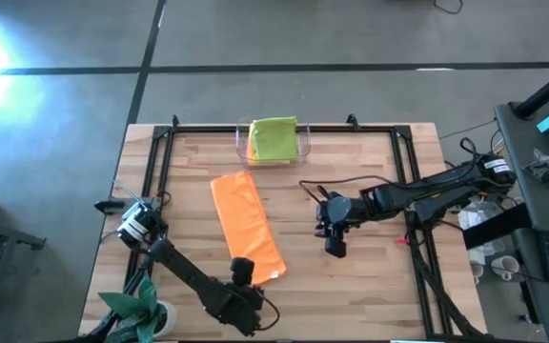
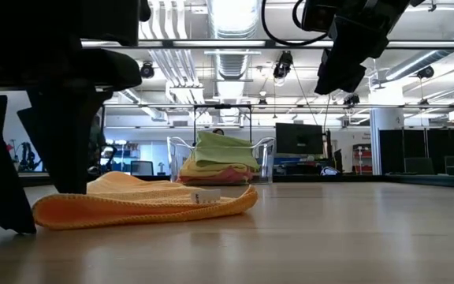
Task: Fold microfiber towels
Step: Fold the orange microfiber cloth
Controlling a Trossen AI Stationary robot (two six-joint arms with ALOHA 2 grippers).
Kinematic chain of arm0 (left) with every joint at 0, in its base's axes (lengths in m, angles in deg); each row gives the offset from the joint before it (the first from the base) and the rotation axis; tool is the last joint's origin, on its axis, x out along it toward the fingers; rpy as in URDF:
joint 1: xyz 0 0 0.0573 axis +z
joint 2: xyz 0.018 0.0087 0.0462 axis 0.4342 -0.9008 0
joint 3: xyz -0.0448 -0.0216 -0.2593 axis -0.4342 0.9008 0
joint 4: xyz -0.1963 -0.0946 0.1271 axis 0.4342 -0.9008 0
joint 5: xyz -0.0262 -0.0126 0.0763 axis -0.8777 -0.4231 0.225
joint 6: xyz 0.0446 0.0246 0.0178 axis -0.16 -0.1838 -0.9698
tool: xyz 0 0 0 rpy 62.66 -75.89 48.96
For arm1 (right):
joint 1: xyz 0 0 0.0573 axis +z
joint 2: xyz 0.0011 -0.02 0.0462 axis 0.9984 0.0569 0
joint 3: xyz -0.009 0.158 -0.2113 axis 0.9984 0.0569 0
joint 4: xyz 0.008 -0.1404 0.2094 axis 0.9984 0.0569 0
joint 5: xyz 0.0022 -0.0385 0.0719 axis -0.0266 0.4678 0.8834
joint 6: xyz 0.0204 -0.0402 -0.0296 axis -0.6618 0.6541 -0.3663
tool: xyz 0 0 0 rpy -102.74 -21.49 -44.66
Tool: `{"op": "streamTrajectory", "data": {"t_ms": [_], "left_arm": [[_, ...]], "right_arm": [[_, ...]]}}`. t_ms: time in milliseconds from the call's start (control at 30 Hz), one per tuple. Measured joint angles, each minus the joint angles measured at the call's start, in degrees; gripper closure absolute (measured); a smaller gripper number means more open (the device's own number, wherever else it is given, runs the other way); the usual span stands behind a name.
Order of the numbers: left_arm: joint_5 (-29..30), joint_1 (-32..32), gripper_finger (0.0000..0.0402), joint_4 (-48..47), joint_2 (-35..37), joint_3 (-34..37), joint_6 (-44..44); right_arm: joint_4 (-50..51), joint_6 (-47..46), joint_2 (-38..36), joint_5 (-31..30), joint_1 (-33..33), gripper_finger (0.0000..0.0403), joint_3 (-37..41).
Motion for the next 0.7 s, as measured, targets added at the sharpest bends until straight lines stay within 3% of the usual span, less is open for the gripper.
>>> {"op": "streamTrajectory", "data": {"t_ms": [200, 300, 500, 700], "left_arm": [[-0.57, 0.79, 0.0258, -0.06, -0.72, -0.08, 3.68], [-1.66, 1.6, 0.0288, 0.4, -0.4, -0.08, 6.07], [-3.09, 2.81, 0.0387, 2.02, 0.64, -0.83, 7.57], [-3.15, 3.89, 0.0394, 3.37, 1.53, -3.28, 7.64]], "right_arm": [[-5.59, 4.03, 1.65, 1.22, 0.88, 0.0307, 0.0], [-10.02, 8.08, 3.78, 1.63, 2.05, 0.0307, 0.0], [-15.53, 14.56, 9.4, 4.77, 3.78, 0.0307, 0.0], [-19.57, 17.68, 15.0, 8.93, 4.23, 0.0309, 0.0]]}}
